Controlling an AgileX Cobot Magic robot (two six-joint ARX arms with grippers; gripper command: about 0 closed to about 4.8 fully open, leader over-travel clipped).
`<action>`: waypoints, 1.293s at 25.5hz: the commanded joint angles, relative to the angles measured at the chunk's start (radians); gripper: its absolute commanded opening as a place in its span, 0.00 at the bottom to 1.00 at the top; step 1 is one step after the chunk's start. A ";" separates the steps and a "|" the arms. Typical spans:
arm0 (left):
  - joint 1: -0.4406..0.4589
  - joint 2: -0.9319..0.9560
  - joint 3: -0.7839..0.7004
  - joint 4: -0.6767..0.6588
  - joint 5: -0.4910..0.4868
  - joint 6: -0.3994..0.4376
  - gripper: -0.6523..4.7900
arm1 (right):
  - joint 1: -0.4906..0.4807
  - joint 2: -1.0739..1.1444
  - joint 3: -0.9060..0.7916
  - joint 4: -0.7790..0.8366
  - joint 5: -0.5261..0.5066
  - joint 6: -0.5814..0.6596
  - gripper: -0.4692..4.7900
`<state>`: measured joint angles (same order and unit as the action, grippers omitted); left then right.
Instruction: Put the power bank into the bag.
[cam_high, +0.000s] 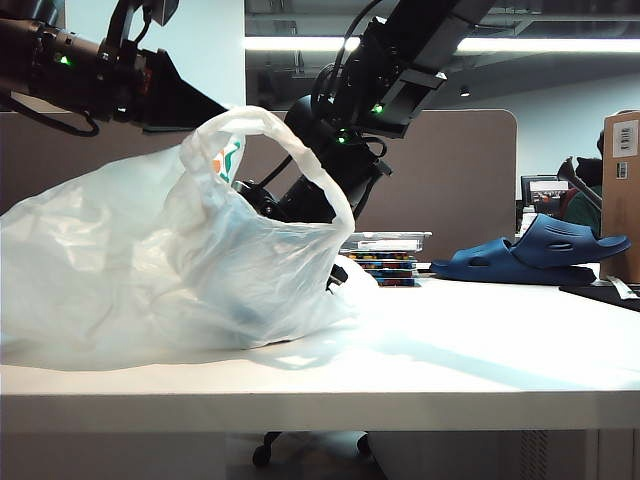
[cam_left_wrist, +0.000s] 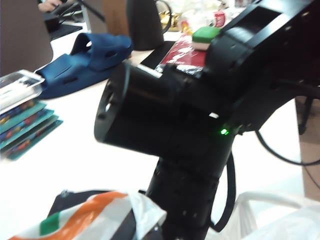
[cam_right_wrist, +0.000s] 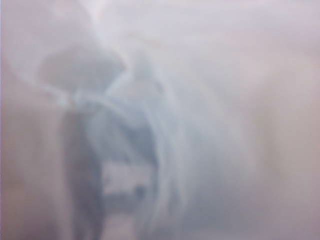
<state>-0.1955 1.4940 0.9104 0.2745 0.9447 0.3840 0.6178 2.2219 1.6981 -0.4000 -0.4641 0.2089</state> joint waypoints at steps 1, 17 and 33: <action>-0.002 -0.004 0.003 -0.011 -0.034 -0.002 0.11 | -0.003 -0.011 0.007 0.003 0.002 0.000 0.79; -0.002 -0.004 0.003 -0.010 -0.391 0.001 0.11 | -0.060 -0.161 0.007 -0.220 0.108 -0.083 1.00; -0.002 -0.006 0.003 -0.005 0.007 -0.138 0.55 | -0.192 -0.296 0.007 -0.303 0.226 -0.137 1.00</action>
<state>-0.1986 1.4937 0.9104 0.2584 0.9176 0.2813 0.4316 1.9392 1.7012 -0.7013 -0.2386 0.0788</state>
